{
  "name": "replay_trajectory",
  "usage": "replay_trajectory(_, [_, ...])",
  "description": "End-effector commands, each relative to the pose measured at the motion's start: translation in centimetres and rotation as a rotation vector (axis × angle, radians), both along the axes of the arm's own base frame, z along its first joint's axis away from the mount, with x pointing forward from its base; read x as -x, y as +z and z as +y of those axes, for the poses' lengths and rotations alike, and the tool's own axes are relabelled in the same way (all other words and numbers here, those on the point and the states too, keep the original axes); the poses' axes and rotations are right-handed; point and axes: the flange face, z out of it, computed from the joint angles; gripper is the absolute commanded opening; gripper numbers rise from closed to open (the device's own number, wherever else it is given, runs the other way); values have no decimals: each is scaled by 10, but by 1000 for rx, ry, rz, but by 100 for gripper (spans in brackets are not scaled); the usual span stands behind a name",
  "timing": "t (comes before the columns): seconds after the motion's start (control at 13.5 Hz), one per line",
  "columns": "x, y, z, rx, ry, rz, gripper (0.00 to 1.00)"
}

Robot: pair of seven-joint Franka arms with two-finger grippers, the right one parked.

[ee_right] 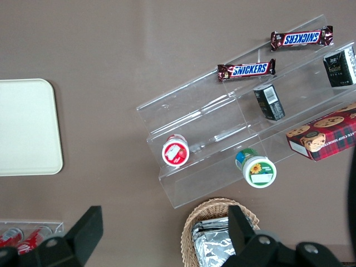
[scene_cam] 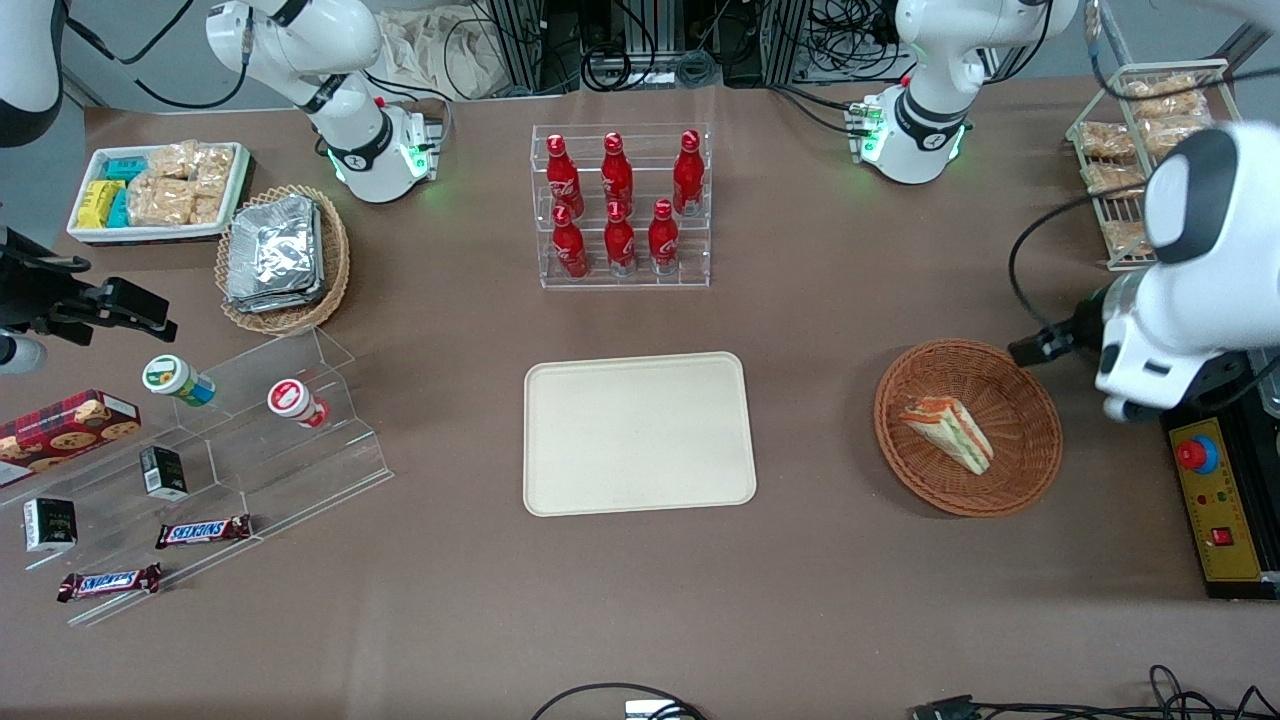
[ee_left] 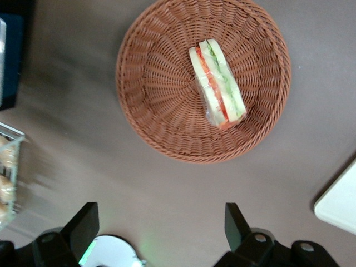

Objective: Place sandwich from basket to tray
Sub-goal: 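Lower the open left gripper down onto the wrapped sandwich in the basket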

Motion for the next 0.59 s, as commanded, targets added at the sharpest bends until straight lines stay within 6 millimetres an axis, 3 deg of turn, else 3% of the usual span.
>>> replay_trajectory(0.0, [-15, -28, -1, 14, 91, -2, 100])
replay_trajectory(0.52, [-40, -113, -2, -24, 244, -5, 100])
